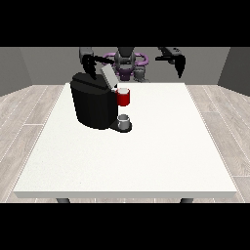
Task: Insert the coffee pod into the coffee machine and close the lid
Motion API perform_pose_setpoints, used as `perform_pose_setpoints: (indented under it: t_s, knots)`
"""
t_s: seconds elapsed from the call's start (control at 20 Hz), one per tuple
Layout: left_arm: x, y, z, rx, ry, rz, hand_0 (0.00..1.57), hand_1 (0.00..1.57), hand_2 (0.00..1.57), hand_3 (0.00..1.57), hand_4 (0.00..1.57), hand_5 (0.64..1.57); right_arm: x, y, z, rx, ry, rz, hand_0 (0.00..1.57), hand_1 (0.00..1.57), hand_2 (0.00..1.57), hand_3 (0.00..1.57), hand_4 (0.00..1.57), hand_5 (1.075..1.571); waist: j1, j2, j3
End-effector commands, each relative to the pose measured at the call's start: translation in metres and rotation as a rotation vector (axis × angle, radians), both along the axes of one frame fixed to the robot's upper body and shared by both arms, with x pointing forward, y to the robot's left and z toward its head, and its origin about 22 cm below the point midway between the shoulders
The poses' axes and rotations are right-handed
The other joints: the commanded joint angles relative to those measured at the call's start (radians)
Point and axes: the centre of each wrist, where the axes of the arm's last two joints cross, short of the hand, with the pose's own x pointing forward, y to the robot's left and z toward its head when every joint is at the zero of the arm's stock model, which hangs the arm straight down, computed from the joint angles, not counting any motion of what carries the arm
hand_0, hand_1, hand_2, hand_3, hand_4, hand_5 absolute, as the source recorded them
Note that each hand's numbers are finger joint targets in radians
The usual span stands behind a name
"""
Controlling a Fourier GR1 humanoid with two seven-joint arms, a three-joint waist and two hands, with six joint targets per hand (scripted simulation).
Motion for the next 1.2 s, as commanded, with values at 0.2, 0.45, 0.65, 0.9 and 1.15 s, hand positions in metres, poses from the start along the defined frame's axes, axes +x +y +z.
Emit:
perform_pose_setpoints:
  t_s: [0.2, 0.45, 0.65, 0.9, 1.15]
  knots:
    - [-0.005, 0.004, 0.004, -0.006, -0.021, 0.034, 0.00, 0.00, 0.00, 0.00, 0.12, 1.571, 0.023, 0.003, 0.030, -0.026, 0.012, 0.041, 0.00, 0.00, 0.00, 0.00, 0.00, 1.571, -0.007, 0.018, 0.0007]
    - [-0.003, 0.020, 0.008, 0.023, -0.025, 0.039, 0.00, 0.00, 0.00, 0.00, 0.00, 1.571, 0.020, 0.014, 0.008, -0.036, -0.012, 0.058, 0.00, 0.00, 0.00, 0.00, 0.00, 1.571, -0.012, 0.044, 0.0007]
    - [0.002, 0.018, 0.014, 0.026, -0.041, 0.014, 0.00, 0.00, 0.00, 0.00, 0.00, 1.571, 0.027, 0.039, 0.018, -0.038, -0.021, 0.066, 0.00, 0.00, 0.00, 0.00, 0.00, 1.571, 0.015, 0.059, 0.0007]
    - [-0.006, -0.004, 0.005, 0.019, -0.036, 0.031, 0.00, 0.00, 0.00, 0.00, 0.00, 1.571, 0.033, 0.026, 0.017, -0.043, -0.026, 0.069, 0.00, 0.00, 0.00, 0.00, 0.00, 1.571, 0.017, 0.059, 0.0008]
    - [-0.009, 0.018, 0.008, 0.029, -0.012, 0.024, 0.00, 0.00, 0.00, 0.00, 0.16, 1.571, 0.026, 0.043, 0.004, -0.079, -0.020, 0.098, 0.00, 0.00, 0.00, 0.00, 0.11, 1.571, 0.023, 0.029, 0.0009]
